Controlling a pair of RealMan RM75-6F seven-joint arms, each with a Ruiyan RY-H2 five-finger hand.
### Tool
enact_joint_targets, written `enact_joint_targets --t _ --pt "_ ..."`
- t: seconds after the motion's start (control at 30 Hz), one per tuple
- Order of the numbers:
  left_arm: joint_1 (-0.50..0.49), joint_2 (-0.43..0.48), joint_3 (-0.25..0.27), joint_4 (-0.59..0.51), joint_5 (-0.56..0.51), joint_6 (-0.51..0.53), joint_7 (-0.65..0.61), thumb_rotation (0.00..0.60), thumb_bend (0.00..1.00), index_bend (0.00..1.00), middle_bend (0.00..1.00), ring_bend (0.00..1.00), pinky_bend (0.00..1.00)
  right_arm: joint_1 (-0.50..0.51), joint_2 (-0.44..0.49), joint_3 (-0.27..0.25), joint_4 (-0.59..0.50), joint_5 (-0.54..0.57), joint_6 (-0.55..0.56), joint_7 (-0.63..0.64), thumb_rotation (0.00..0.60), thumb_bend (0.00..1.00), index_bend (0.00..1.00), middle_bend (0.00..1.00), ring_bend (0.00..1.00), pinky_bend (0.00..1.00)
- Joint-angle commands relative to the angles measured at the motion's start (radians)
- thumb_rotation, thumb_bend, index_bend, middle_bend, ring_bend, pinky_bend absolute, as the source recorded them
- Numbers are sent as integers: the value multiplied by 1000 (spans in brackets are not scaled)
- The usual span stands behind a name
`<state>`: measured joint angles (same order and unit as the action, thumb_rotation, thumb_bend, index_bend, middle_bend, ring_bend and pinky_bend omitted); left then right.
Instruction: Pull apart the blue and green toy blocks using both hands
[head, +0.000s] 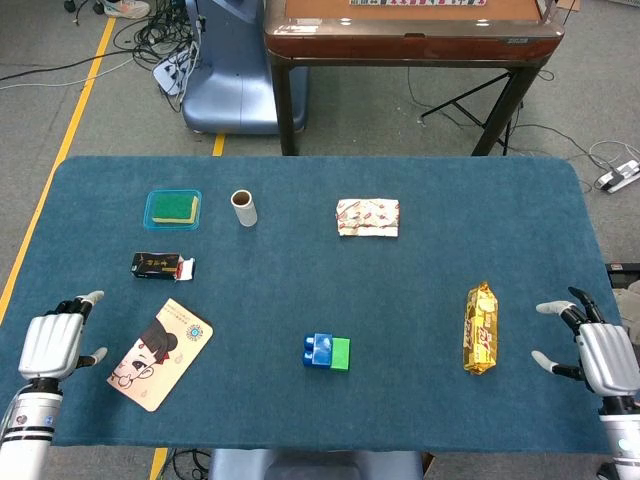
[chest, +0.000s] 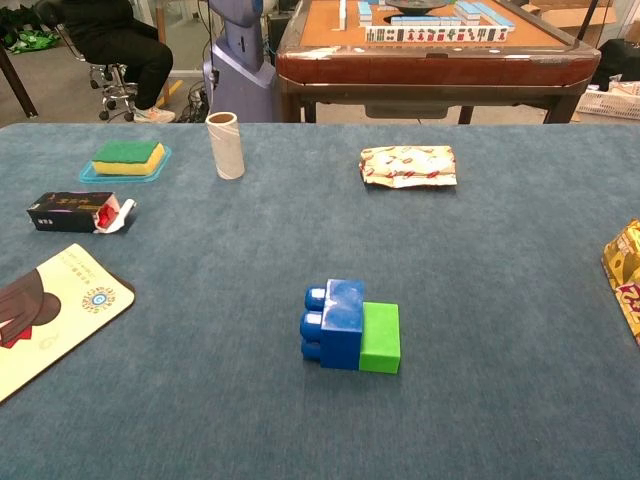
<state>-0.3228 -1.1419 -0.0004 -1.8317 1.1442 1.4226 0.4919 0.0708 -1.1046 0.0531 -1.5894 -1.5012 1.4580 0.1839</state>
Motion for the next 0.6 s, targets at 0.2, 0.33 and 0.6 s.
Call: enact_joint_targets --t 0.2,0.33,0.6 --pt "-34 -29 -25 -13 12 -61 24 600 0 178 271 288 498 4 -1 5 23 0 -3 23 600 0 354 351 376 588" --pt "-83 -47 -58 -33 15 -123 30 600 0 97 271 310 571 6 -4 4 30 1 -9 32 600 0 354 351 376 588" --pt "-221 -129 -131 -4 36 -275 25 600 0 0 637 766 932 -1 -10 -1 37 5 -8 25 600 0 355 351 376 588"
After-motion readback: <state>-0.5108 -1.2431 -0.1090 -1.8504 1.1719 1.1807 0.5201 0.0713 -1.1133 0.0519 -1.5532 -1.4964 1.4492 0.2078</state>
